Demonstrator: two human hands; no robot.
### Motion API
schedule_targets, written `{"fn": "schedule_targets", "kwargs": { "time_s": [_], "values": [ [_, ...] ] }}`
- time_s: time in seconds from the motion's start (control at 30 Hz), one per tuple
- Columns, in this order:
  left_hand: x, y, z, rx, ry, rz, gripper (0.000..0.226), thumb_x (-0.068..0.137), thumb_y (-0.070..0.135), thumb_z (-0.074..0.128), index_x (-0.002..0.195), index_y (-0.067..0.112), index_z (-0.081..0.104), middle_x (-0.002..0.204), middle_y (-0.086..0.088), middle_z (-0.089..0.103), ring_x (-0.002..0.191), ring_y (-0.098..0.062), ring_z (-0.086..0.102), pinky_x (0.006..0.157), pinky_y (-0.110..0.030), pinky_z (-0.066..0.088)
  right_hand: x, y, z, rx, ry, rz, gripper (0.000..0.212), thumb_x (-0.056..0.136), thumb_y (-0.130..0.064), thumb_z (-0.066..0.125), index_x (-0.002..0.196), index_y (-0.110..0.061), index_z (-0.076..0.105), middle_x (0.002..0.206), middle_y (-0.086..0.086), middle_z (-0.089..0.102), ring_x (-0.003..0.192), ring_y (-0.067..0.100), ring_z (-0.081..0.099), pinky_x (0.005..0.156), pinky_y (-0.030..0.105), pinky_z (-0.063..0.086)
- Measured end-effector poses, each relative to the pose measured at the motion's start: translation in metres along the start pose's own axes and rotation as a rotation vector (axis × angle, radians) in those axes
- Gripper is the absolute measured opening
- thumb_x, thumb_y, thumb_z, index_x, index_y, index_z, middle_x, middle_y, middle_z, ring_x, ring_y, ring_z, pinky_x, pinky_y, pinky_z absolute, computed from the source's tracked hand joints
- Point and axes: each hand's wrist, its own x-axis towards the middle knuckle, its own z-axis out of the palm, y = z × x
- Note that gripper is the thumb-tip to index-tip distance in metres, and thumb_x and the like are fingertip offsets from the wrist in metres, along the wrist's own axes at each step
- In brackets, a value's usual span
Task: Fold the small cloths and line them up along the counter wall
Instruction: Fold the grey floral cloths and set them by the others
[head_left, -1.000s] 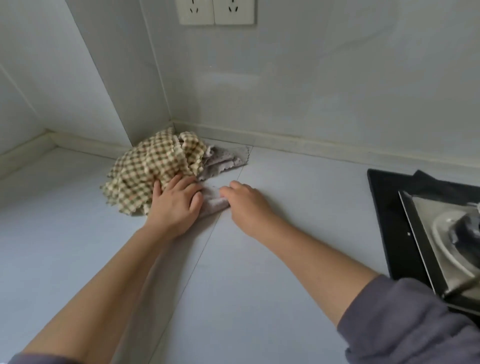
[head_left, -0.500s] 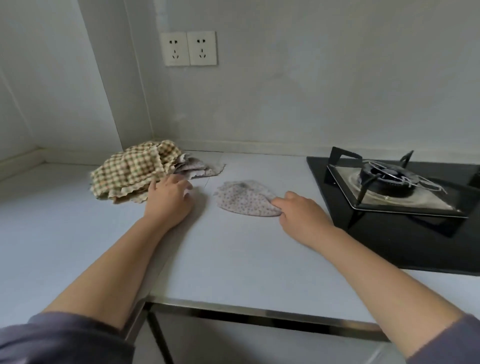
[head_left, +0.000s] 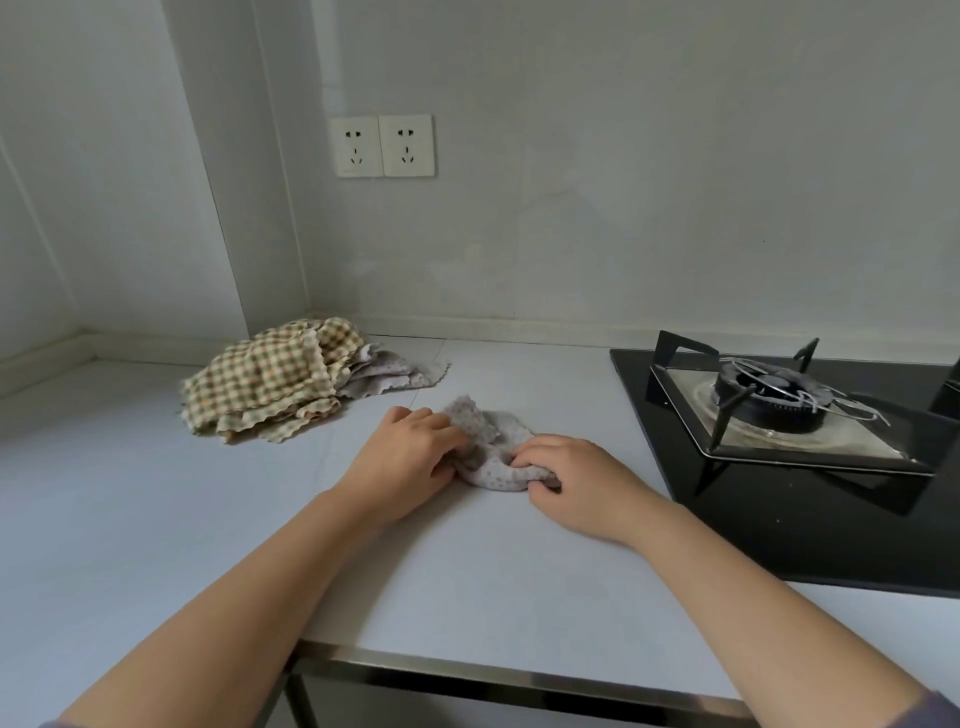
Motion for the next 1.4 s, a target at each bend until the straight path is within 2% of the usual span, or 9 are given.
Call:
{"fn": "schedule_targets", "kwargs": {
  "time_s": [0.17,0.3,0.4,0.5,0.73,1.0,1.17,1.3,1.4],
  "values": [
    [-0.001,0.0,-0.007,-0.009,0.039,0.004,0.021,0.061,0.012,0.064,0.068,0.021,0.046,0.102,0.001,0.061,0.094,-0.023,0.056,0.076,-0.033,0.038,0.0,-0.004,-0.004,-0.183,-0.039,0.032,0.034,0.092,-0.044,0.046,0.12,-0.029,0.06,0.121,-0.009,0.057,0.116,0.014,0.046,0.099,0.03,0.032],
    [-0.006,0.005,-0.002,-0.176,-0.09,-0.011,0.039,0.065,0.016,0.04,0.103,0.02,0.051,0.133,0.003,0.054,0.124,-0.014,0.046,0.093,-0.032,0.038,-0.004,-0.013,-0.008,-0.294,-0.148,-0.011,0.057,0.084,-0.06,0.021,0.122,-0.038,0.057,0.135,-0.02,0.046,0.12,0.013,0.038,0.098,0.037,0.029],
    [-0.004,0.005,0.002,-0.01,-0.115,0.036,0.06,0.068,0.022,0.032,0.124,0.029,0.053,0.104,0.007,0.06,0.097,-0.016,0.054,0.074,-0.03,0.038,-0.005,-0.015,-0.007,-0.299,-0.159,-0.046,0.054,0.089,-0.054,0.017,0.12,-0.038,0.057,0.137,-0.019,0.045,0.118,0.014,0.038,0.093,0.035,0.027],
    [-0.003,0.0,-0.003,0.061,-0.059,0.037,0.042,0.064,0.028,0.032,0.091,0.024,0.063,0.078,0.006,0.054,0.075,-0.02,0.055,0.065,-0.027,0.028,-0.003,-0.013,-0.006,-0.25,-0.151,-0.02,0.052,0.095,-0.048,0.016,0.126,-0.038,0.057,0.134,-0.017,0.048,0.12,0.012,0.039,0.098,0.034,0.029],
    [-0.008,-0.01,-0.026,-0.02,-0.017,0.103,0.019,0.068,0.034,0.05,0.061,0.028,0.033,0.062,0.008,0.039,0.061,-0.014,0.039,0.065,-0.031,0.032,-0.005,-0.006,-0.008,-0.326,0.04,0.23,0.046,0.102,-0.036,0.025,0.108,-0.02,0.067,0.113,-0.002,0.058,0.105,0.023,0.054,0.091,0.034,0.035],
    [0.002,0.017,-0.033,-0.336,0.079,-0.032,0.029,0.092,0.038,0.039,0.078,0.019,0.056,0.072,0.006,0.057,0.067,-0.014,0.053,0.064,-0.03,0.043,0.005,-0.006,0.0,-0.508,0.11,0.138,0.028,0.094,-0.038,0.046,0.074,-0.022,0.057,0.093,-0.004,0.062,0.1,0.019,0.05,0.095,0.033,0.025],
    [0.0,0.023,-0.008,-0.022,-0.187,0.048,0.036,0.087,0.042,0.034,0.104,0.031,0.063,0.107,0.003,0.065,0.097,-0.023,0.06,0.077,-0.036,0.052,0.003,-0.001,-0.001,-0.286,-0.07,0.187,0.036,0.091,-0.021,0.041,0.126,-0.016,0.05,0.13,0.005,0.049,0.124,0.024,0.04,0.102,0.037,0.035],
    [0.004,0.025,-0.013,0.276,-0.481,-0.638,0.057,0.093,0.039,0.03,0.147,0.021,0.023,0.158,-0.017,0.0,0.144,-0.041,0.001,0.112,-0.059,0.006,0.002,0.003,0.0,-0.281,-0.256,0.22,0.058,0.092,-0.026,0.035,0.149,-0.028,0.023,0.159,0.004,0.015,0.147,0.025,0.007,0.119,0.042,0.013],
    [0.002,0.022,-0.018,0.19,-0.094,-0.435,0.045,0.081,0.028,0.03,0.115,0.014,0.056,0.132,-0.015,0.05,0.123,-0.033,0.047,0.097,-0.044,0.034,0.003,0.001,-0.002,-0.22,-0.319,0.198,0.063,0.092,-0.023,0.036,0.149,-0.039,0.016,0.161,-0.001,0.001,0.147,0.025,-0.01,0.119,0.046,-0.001]
  ]
}}
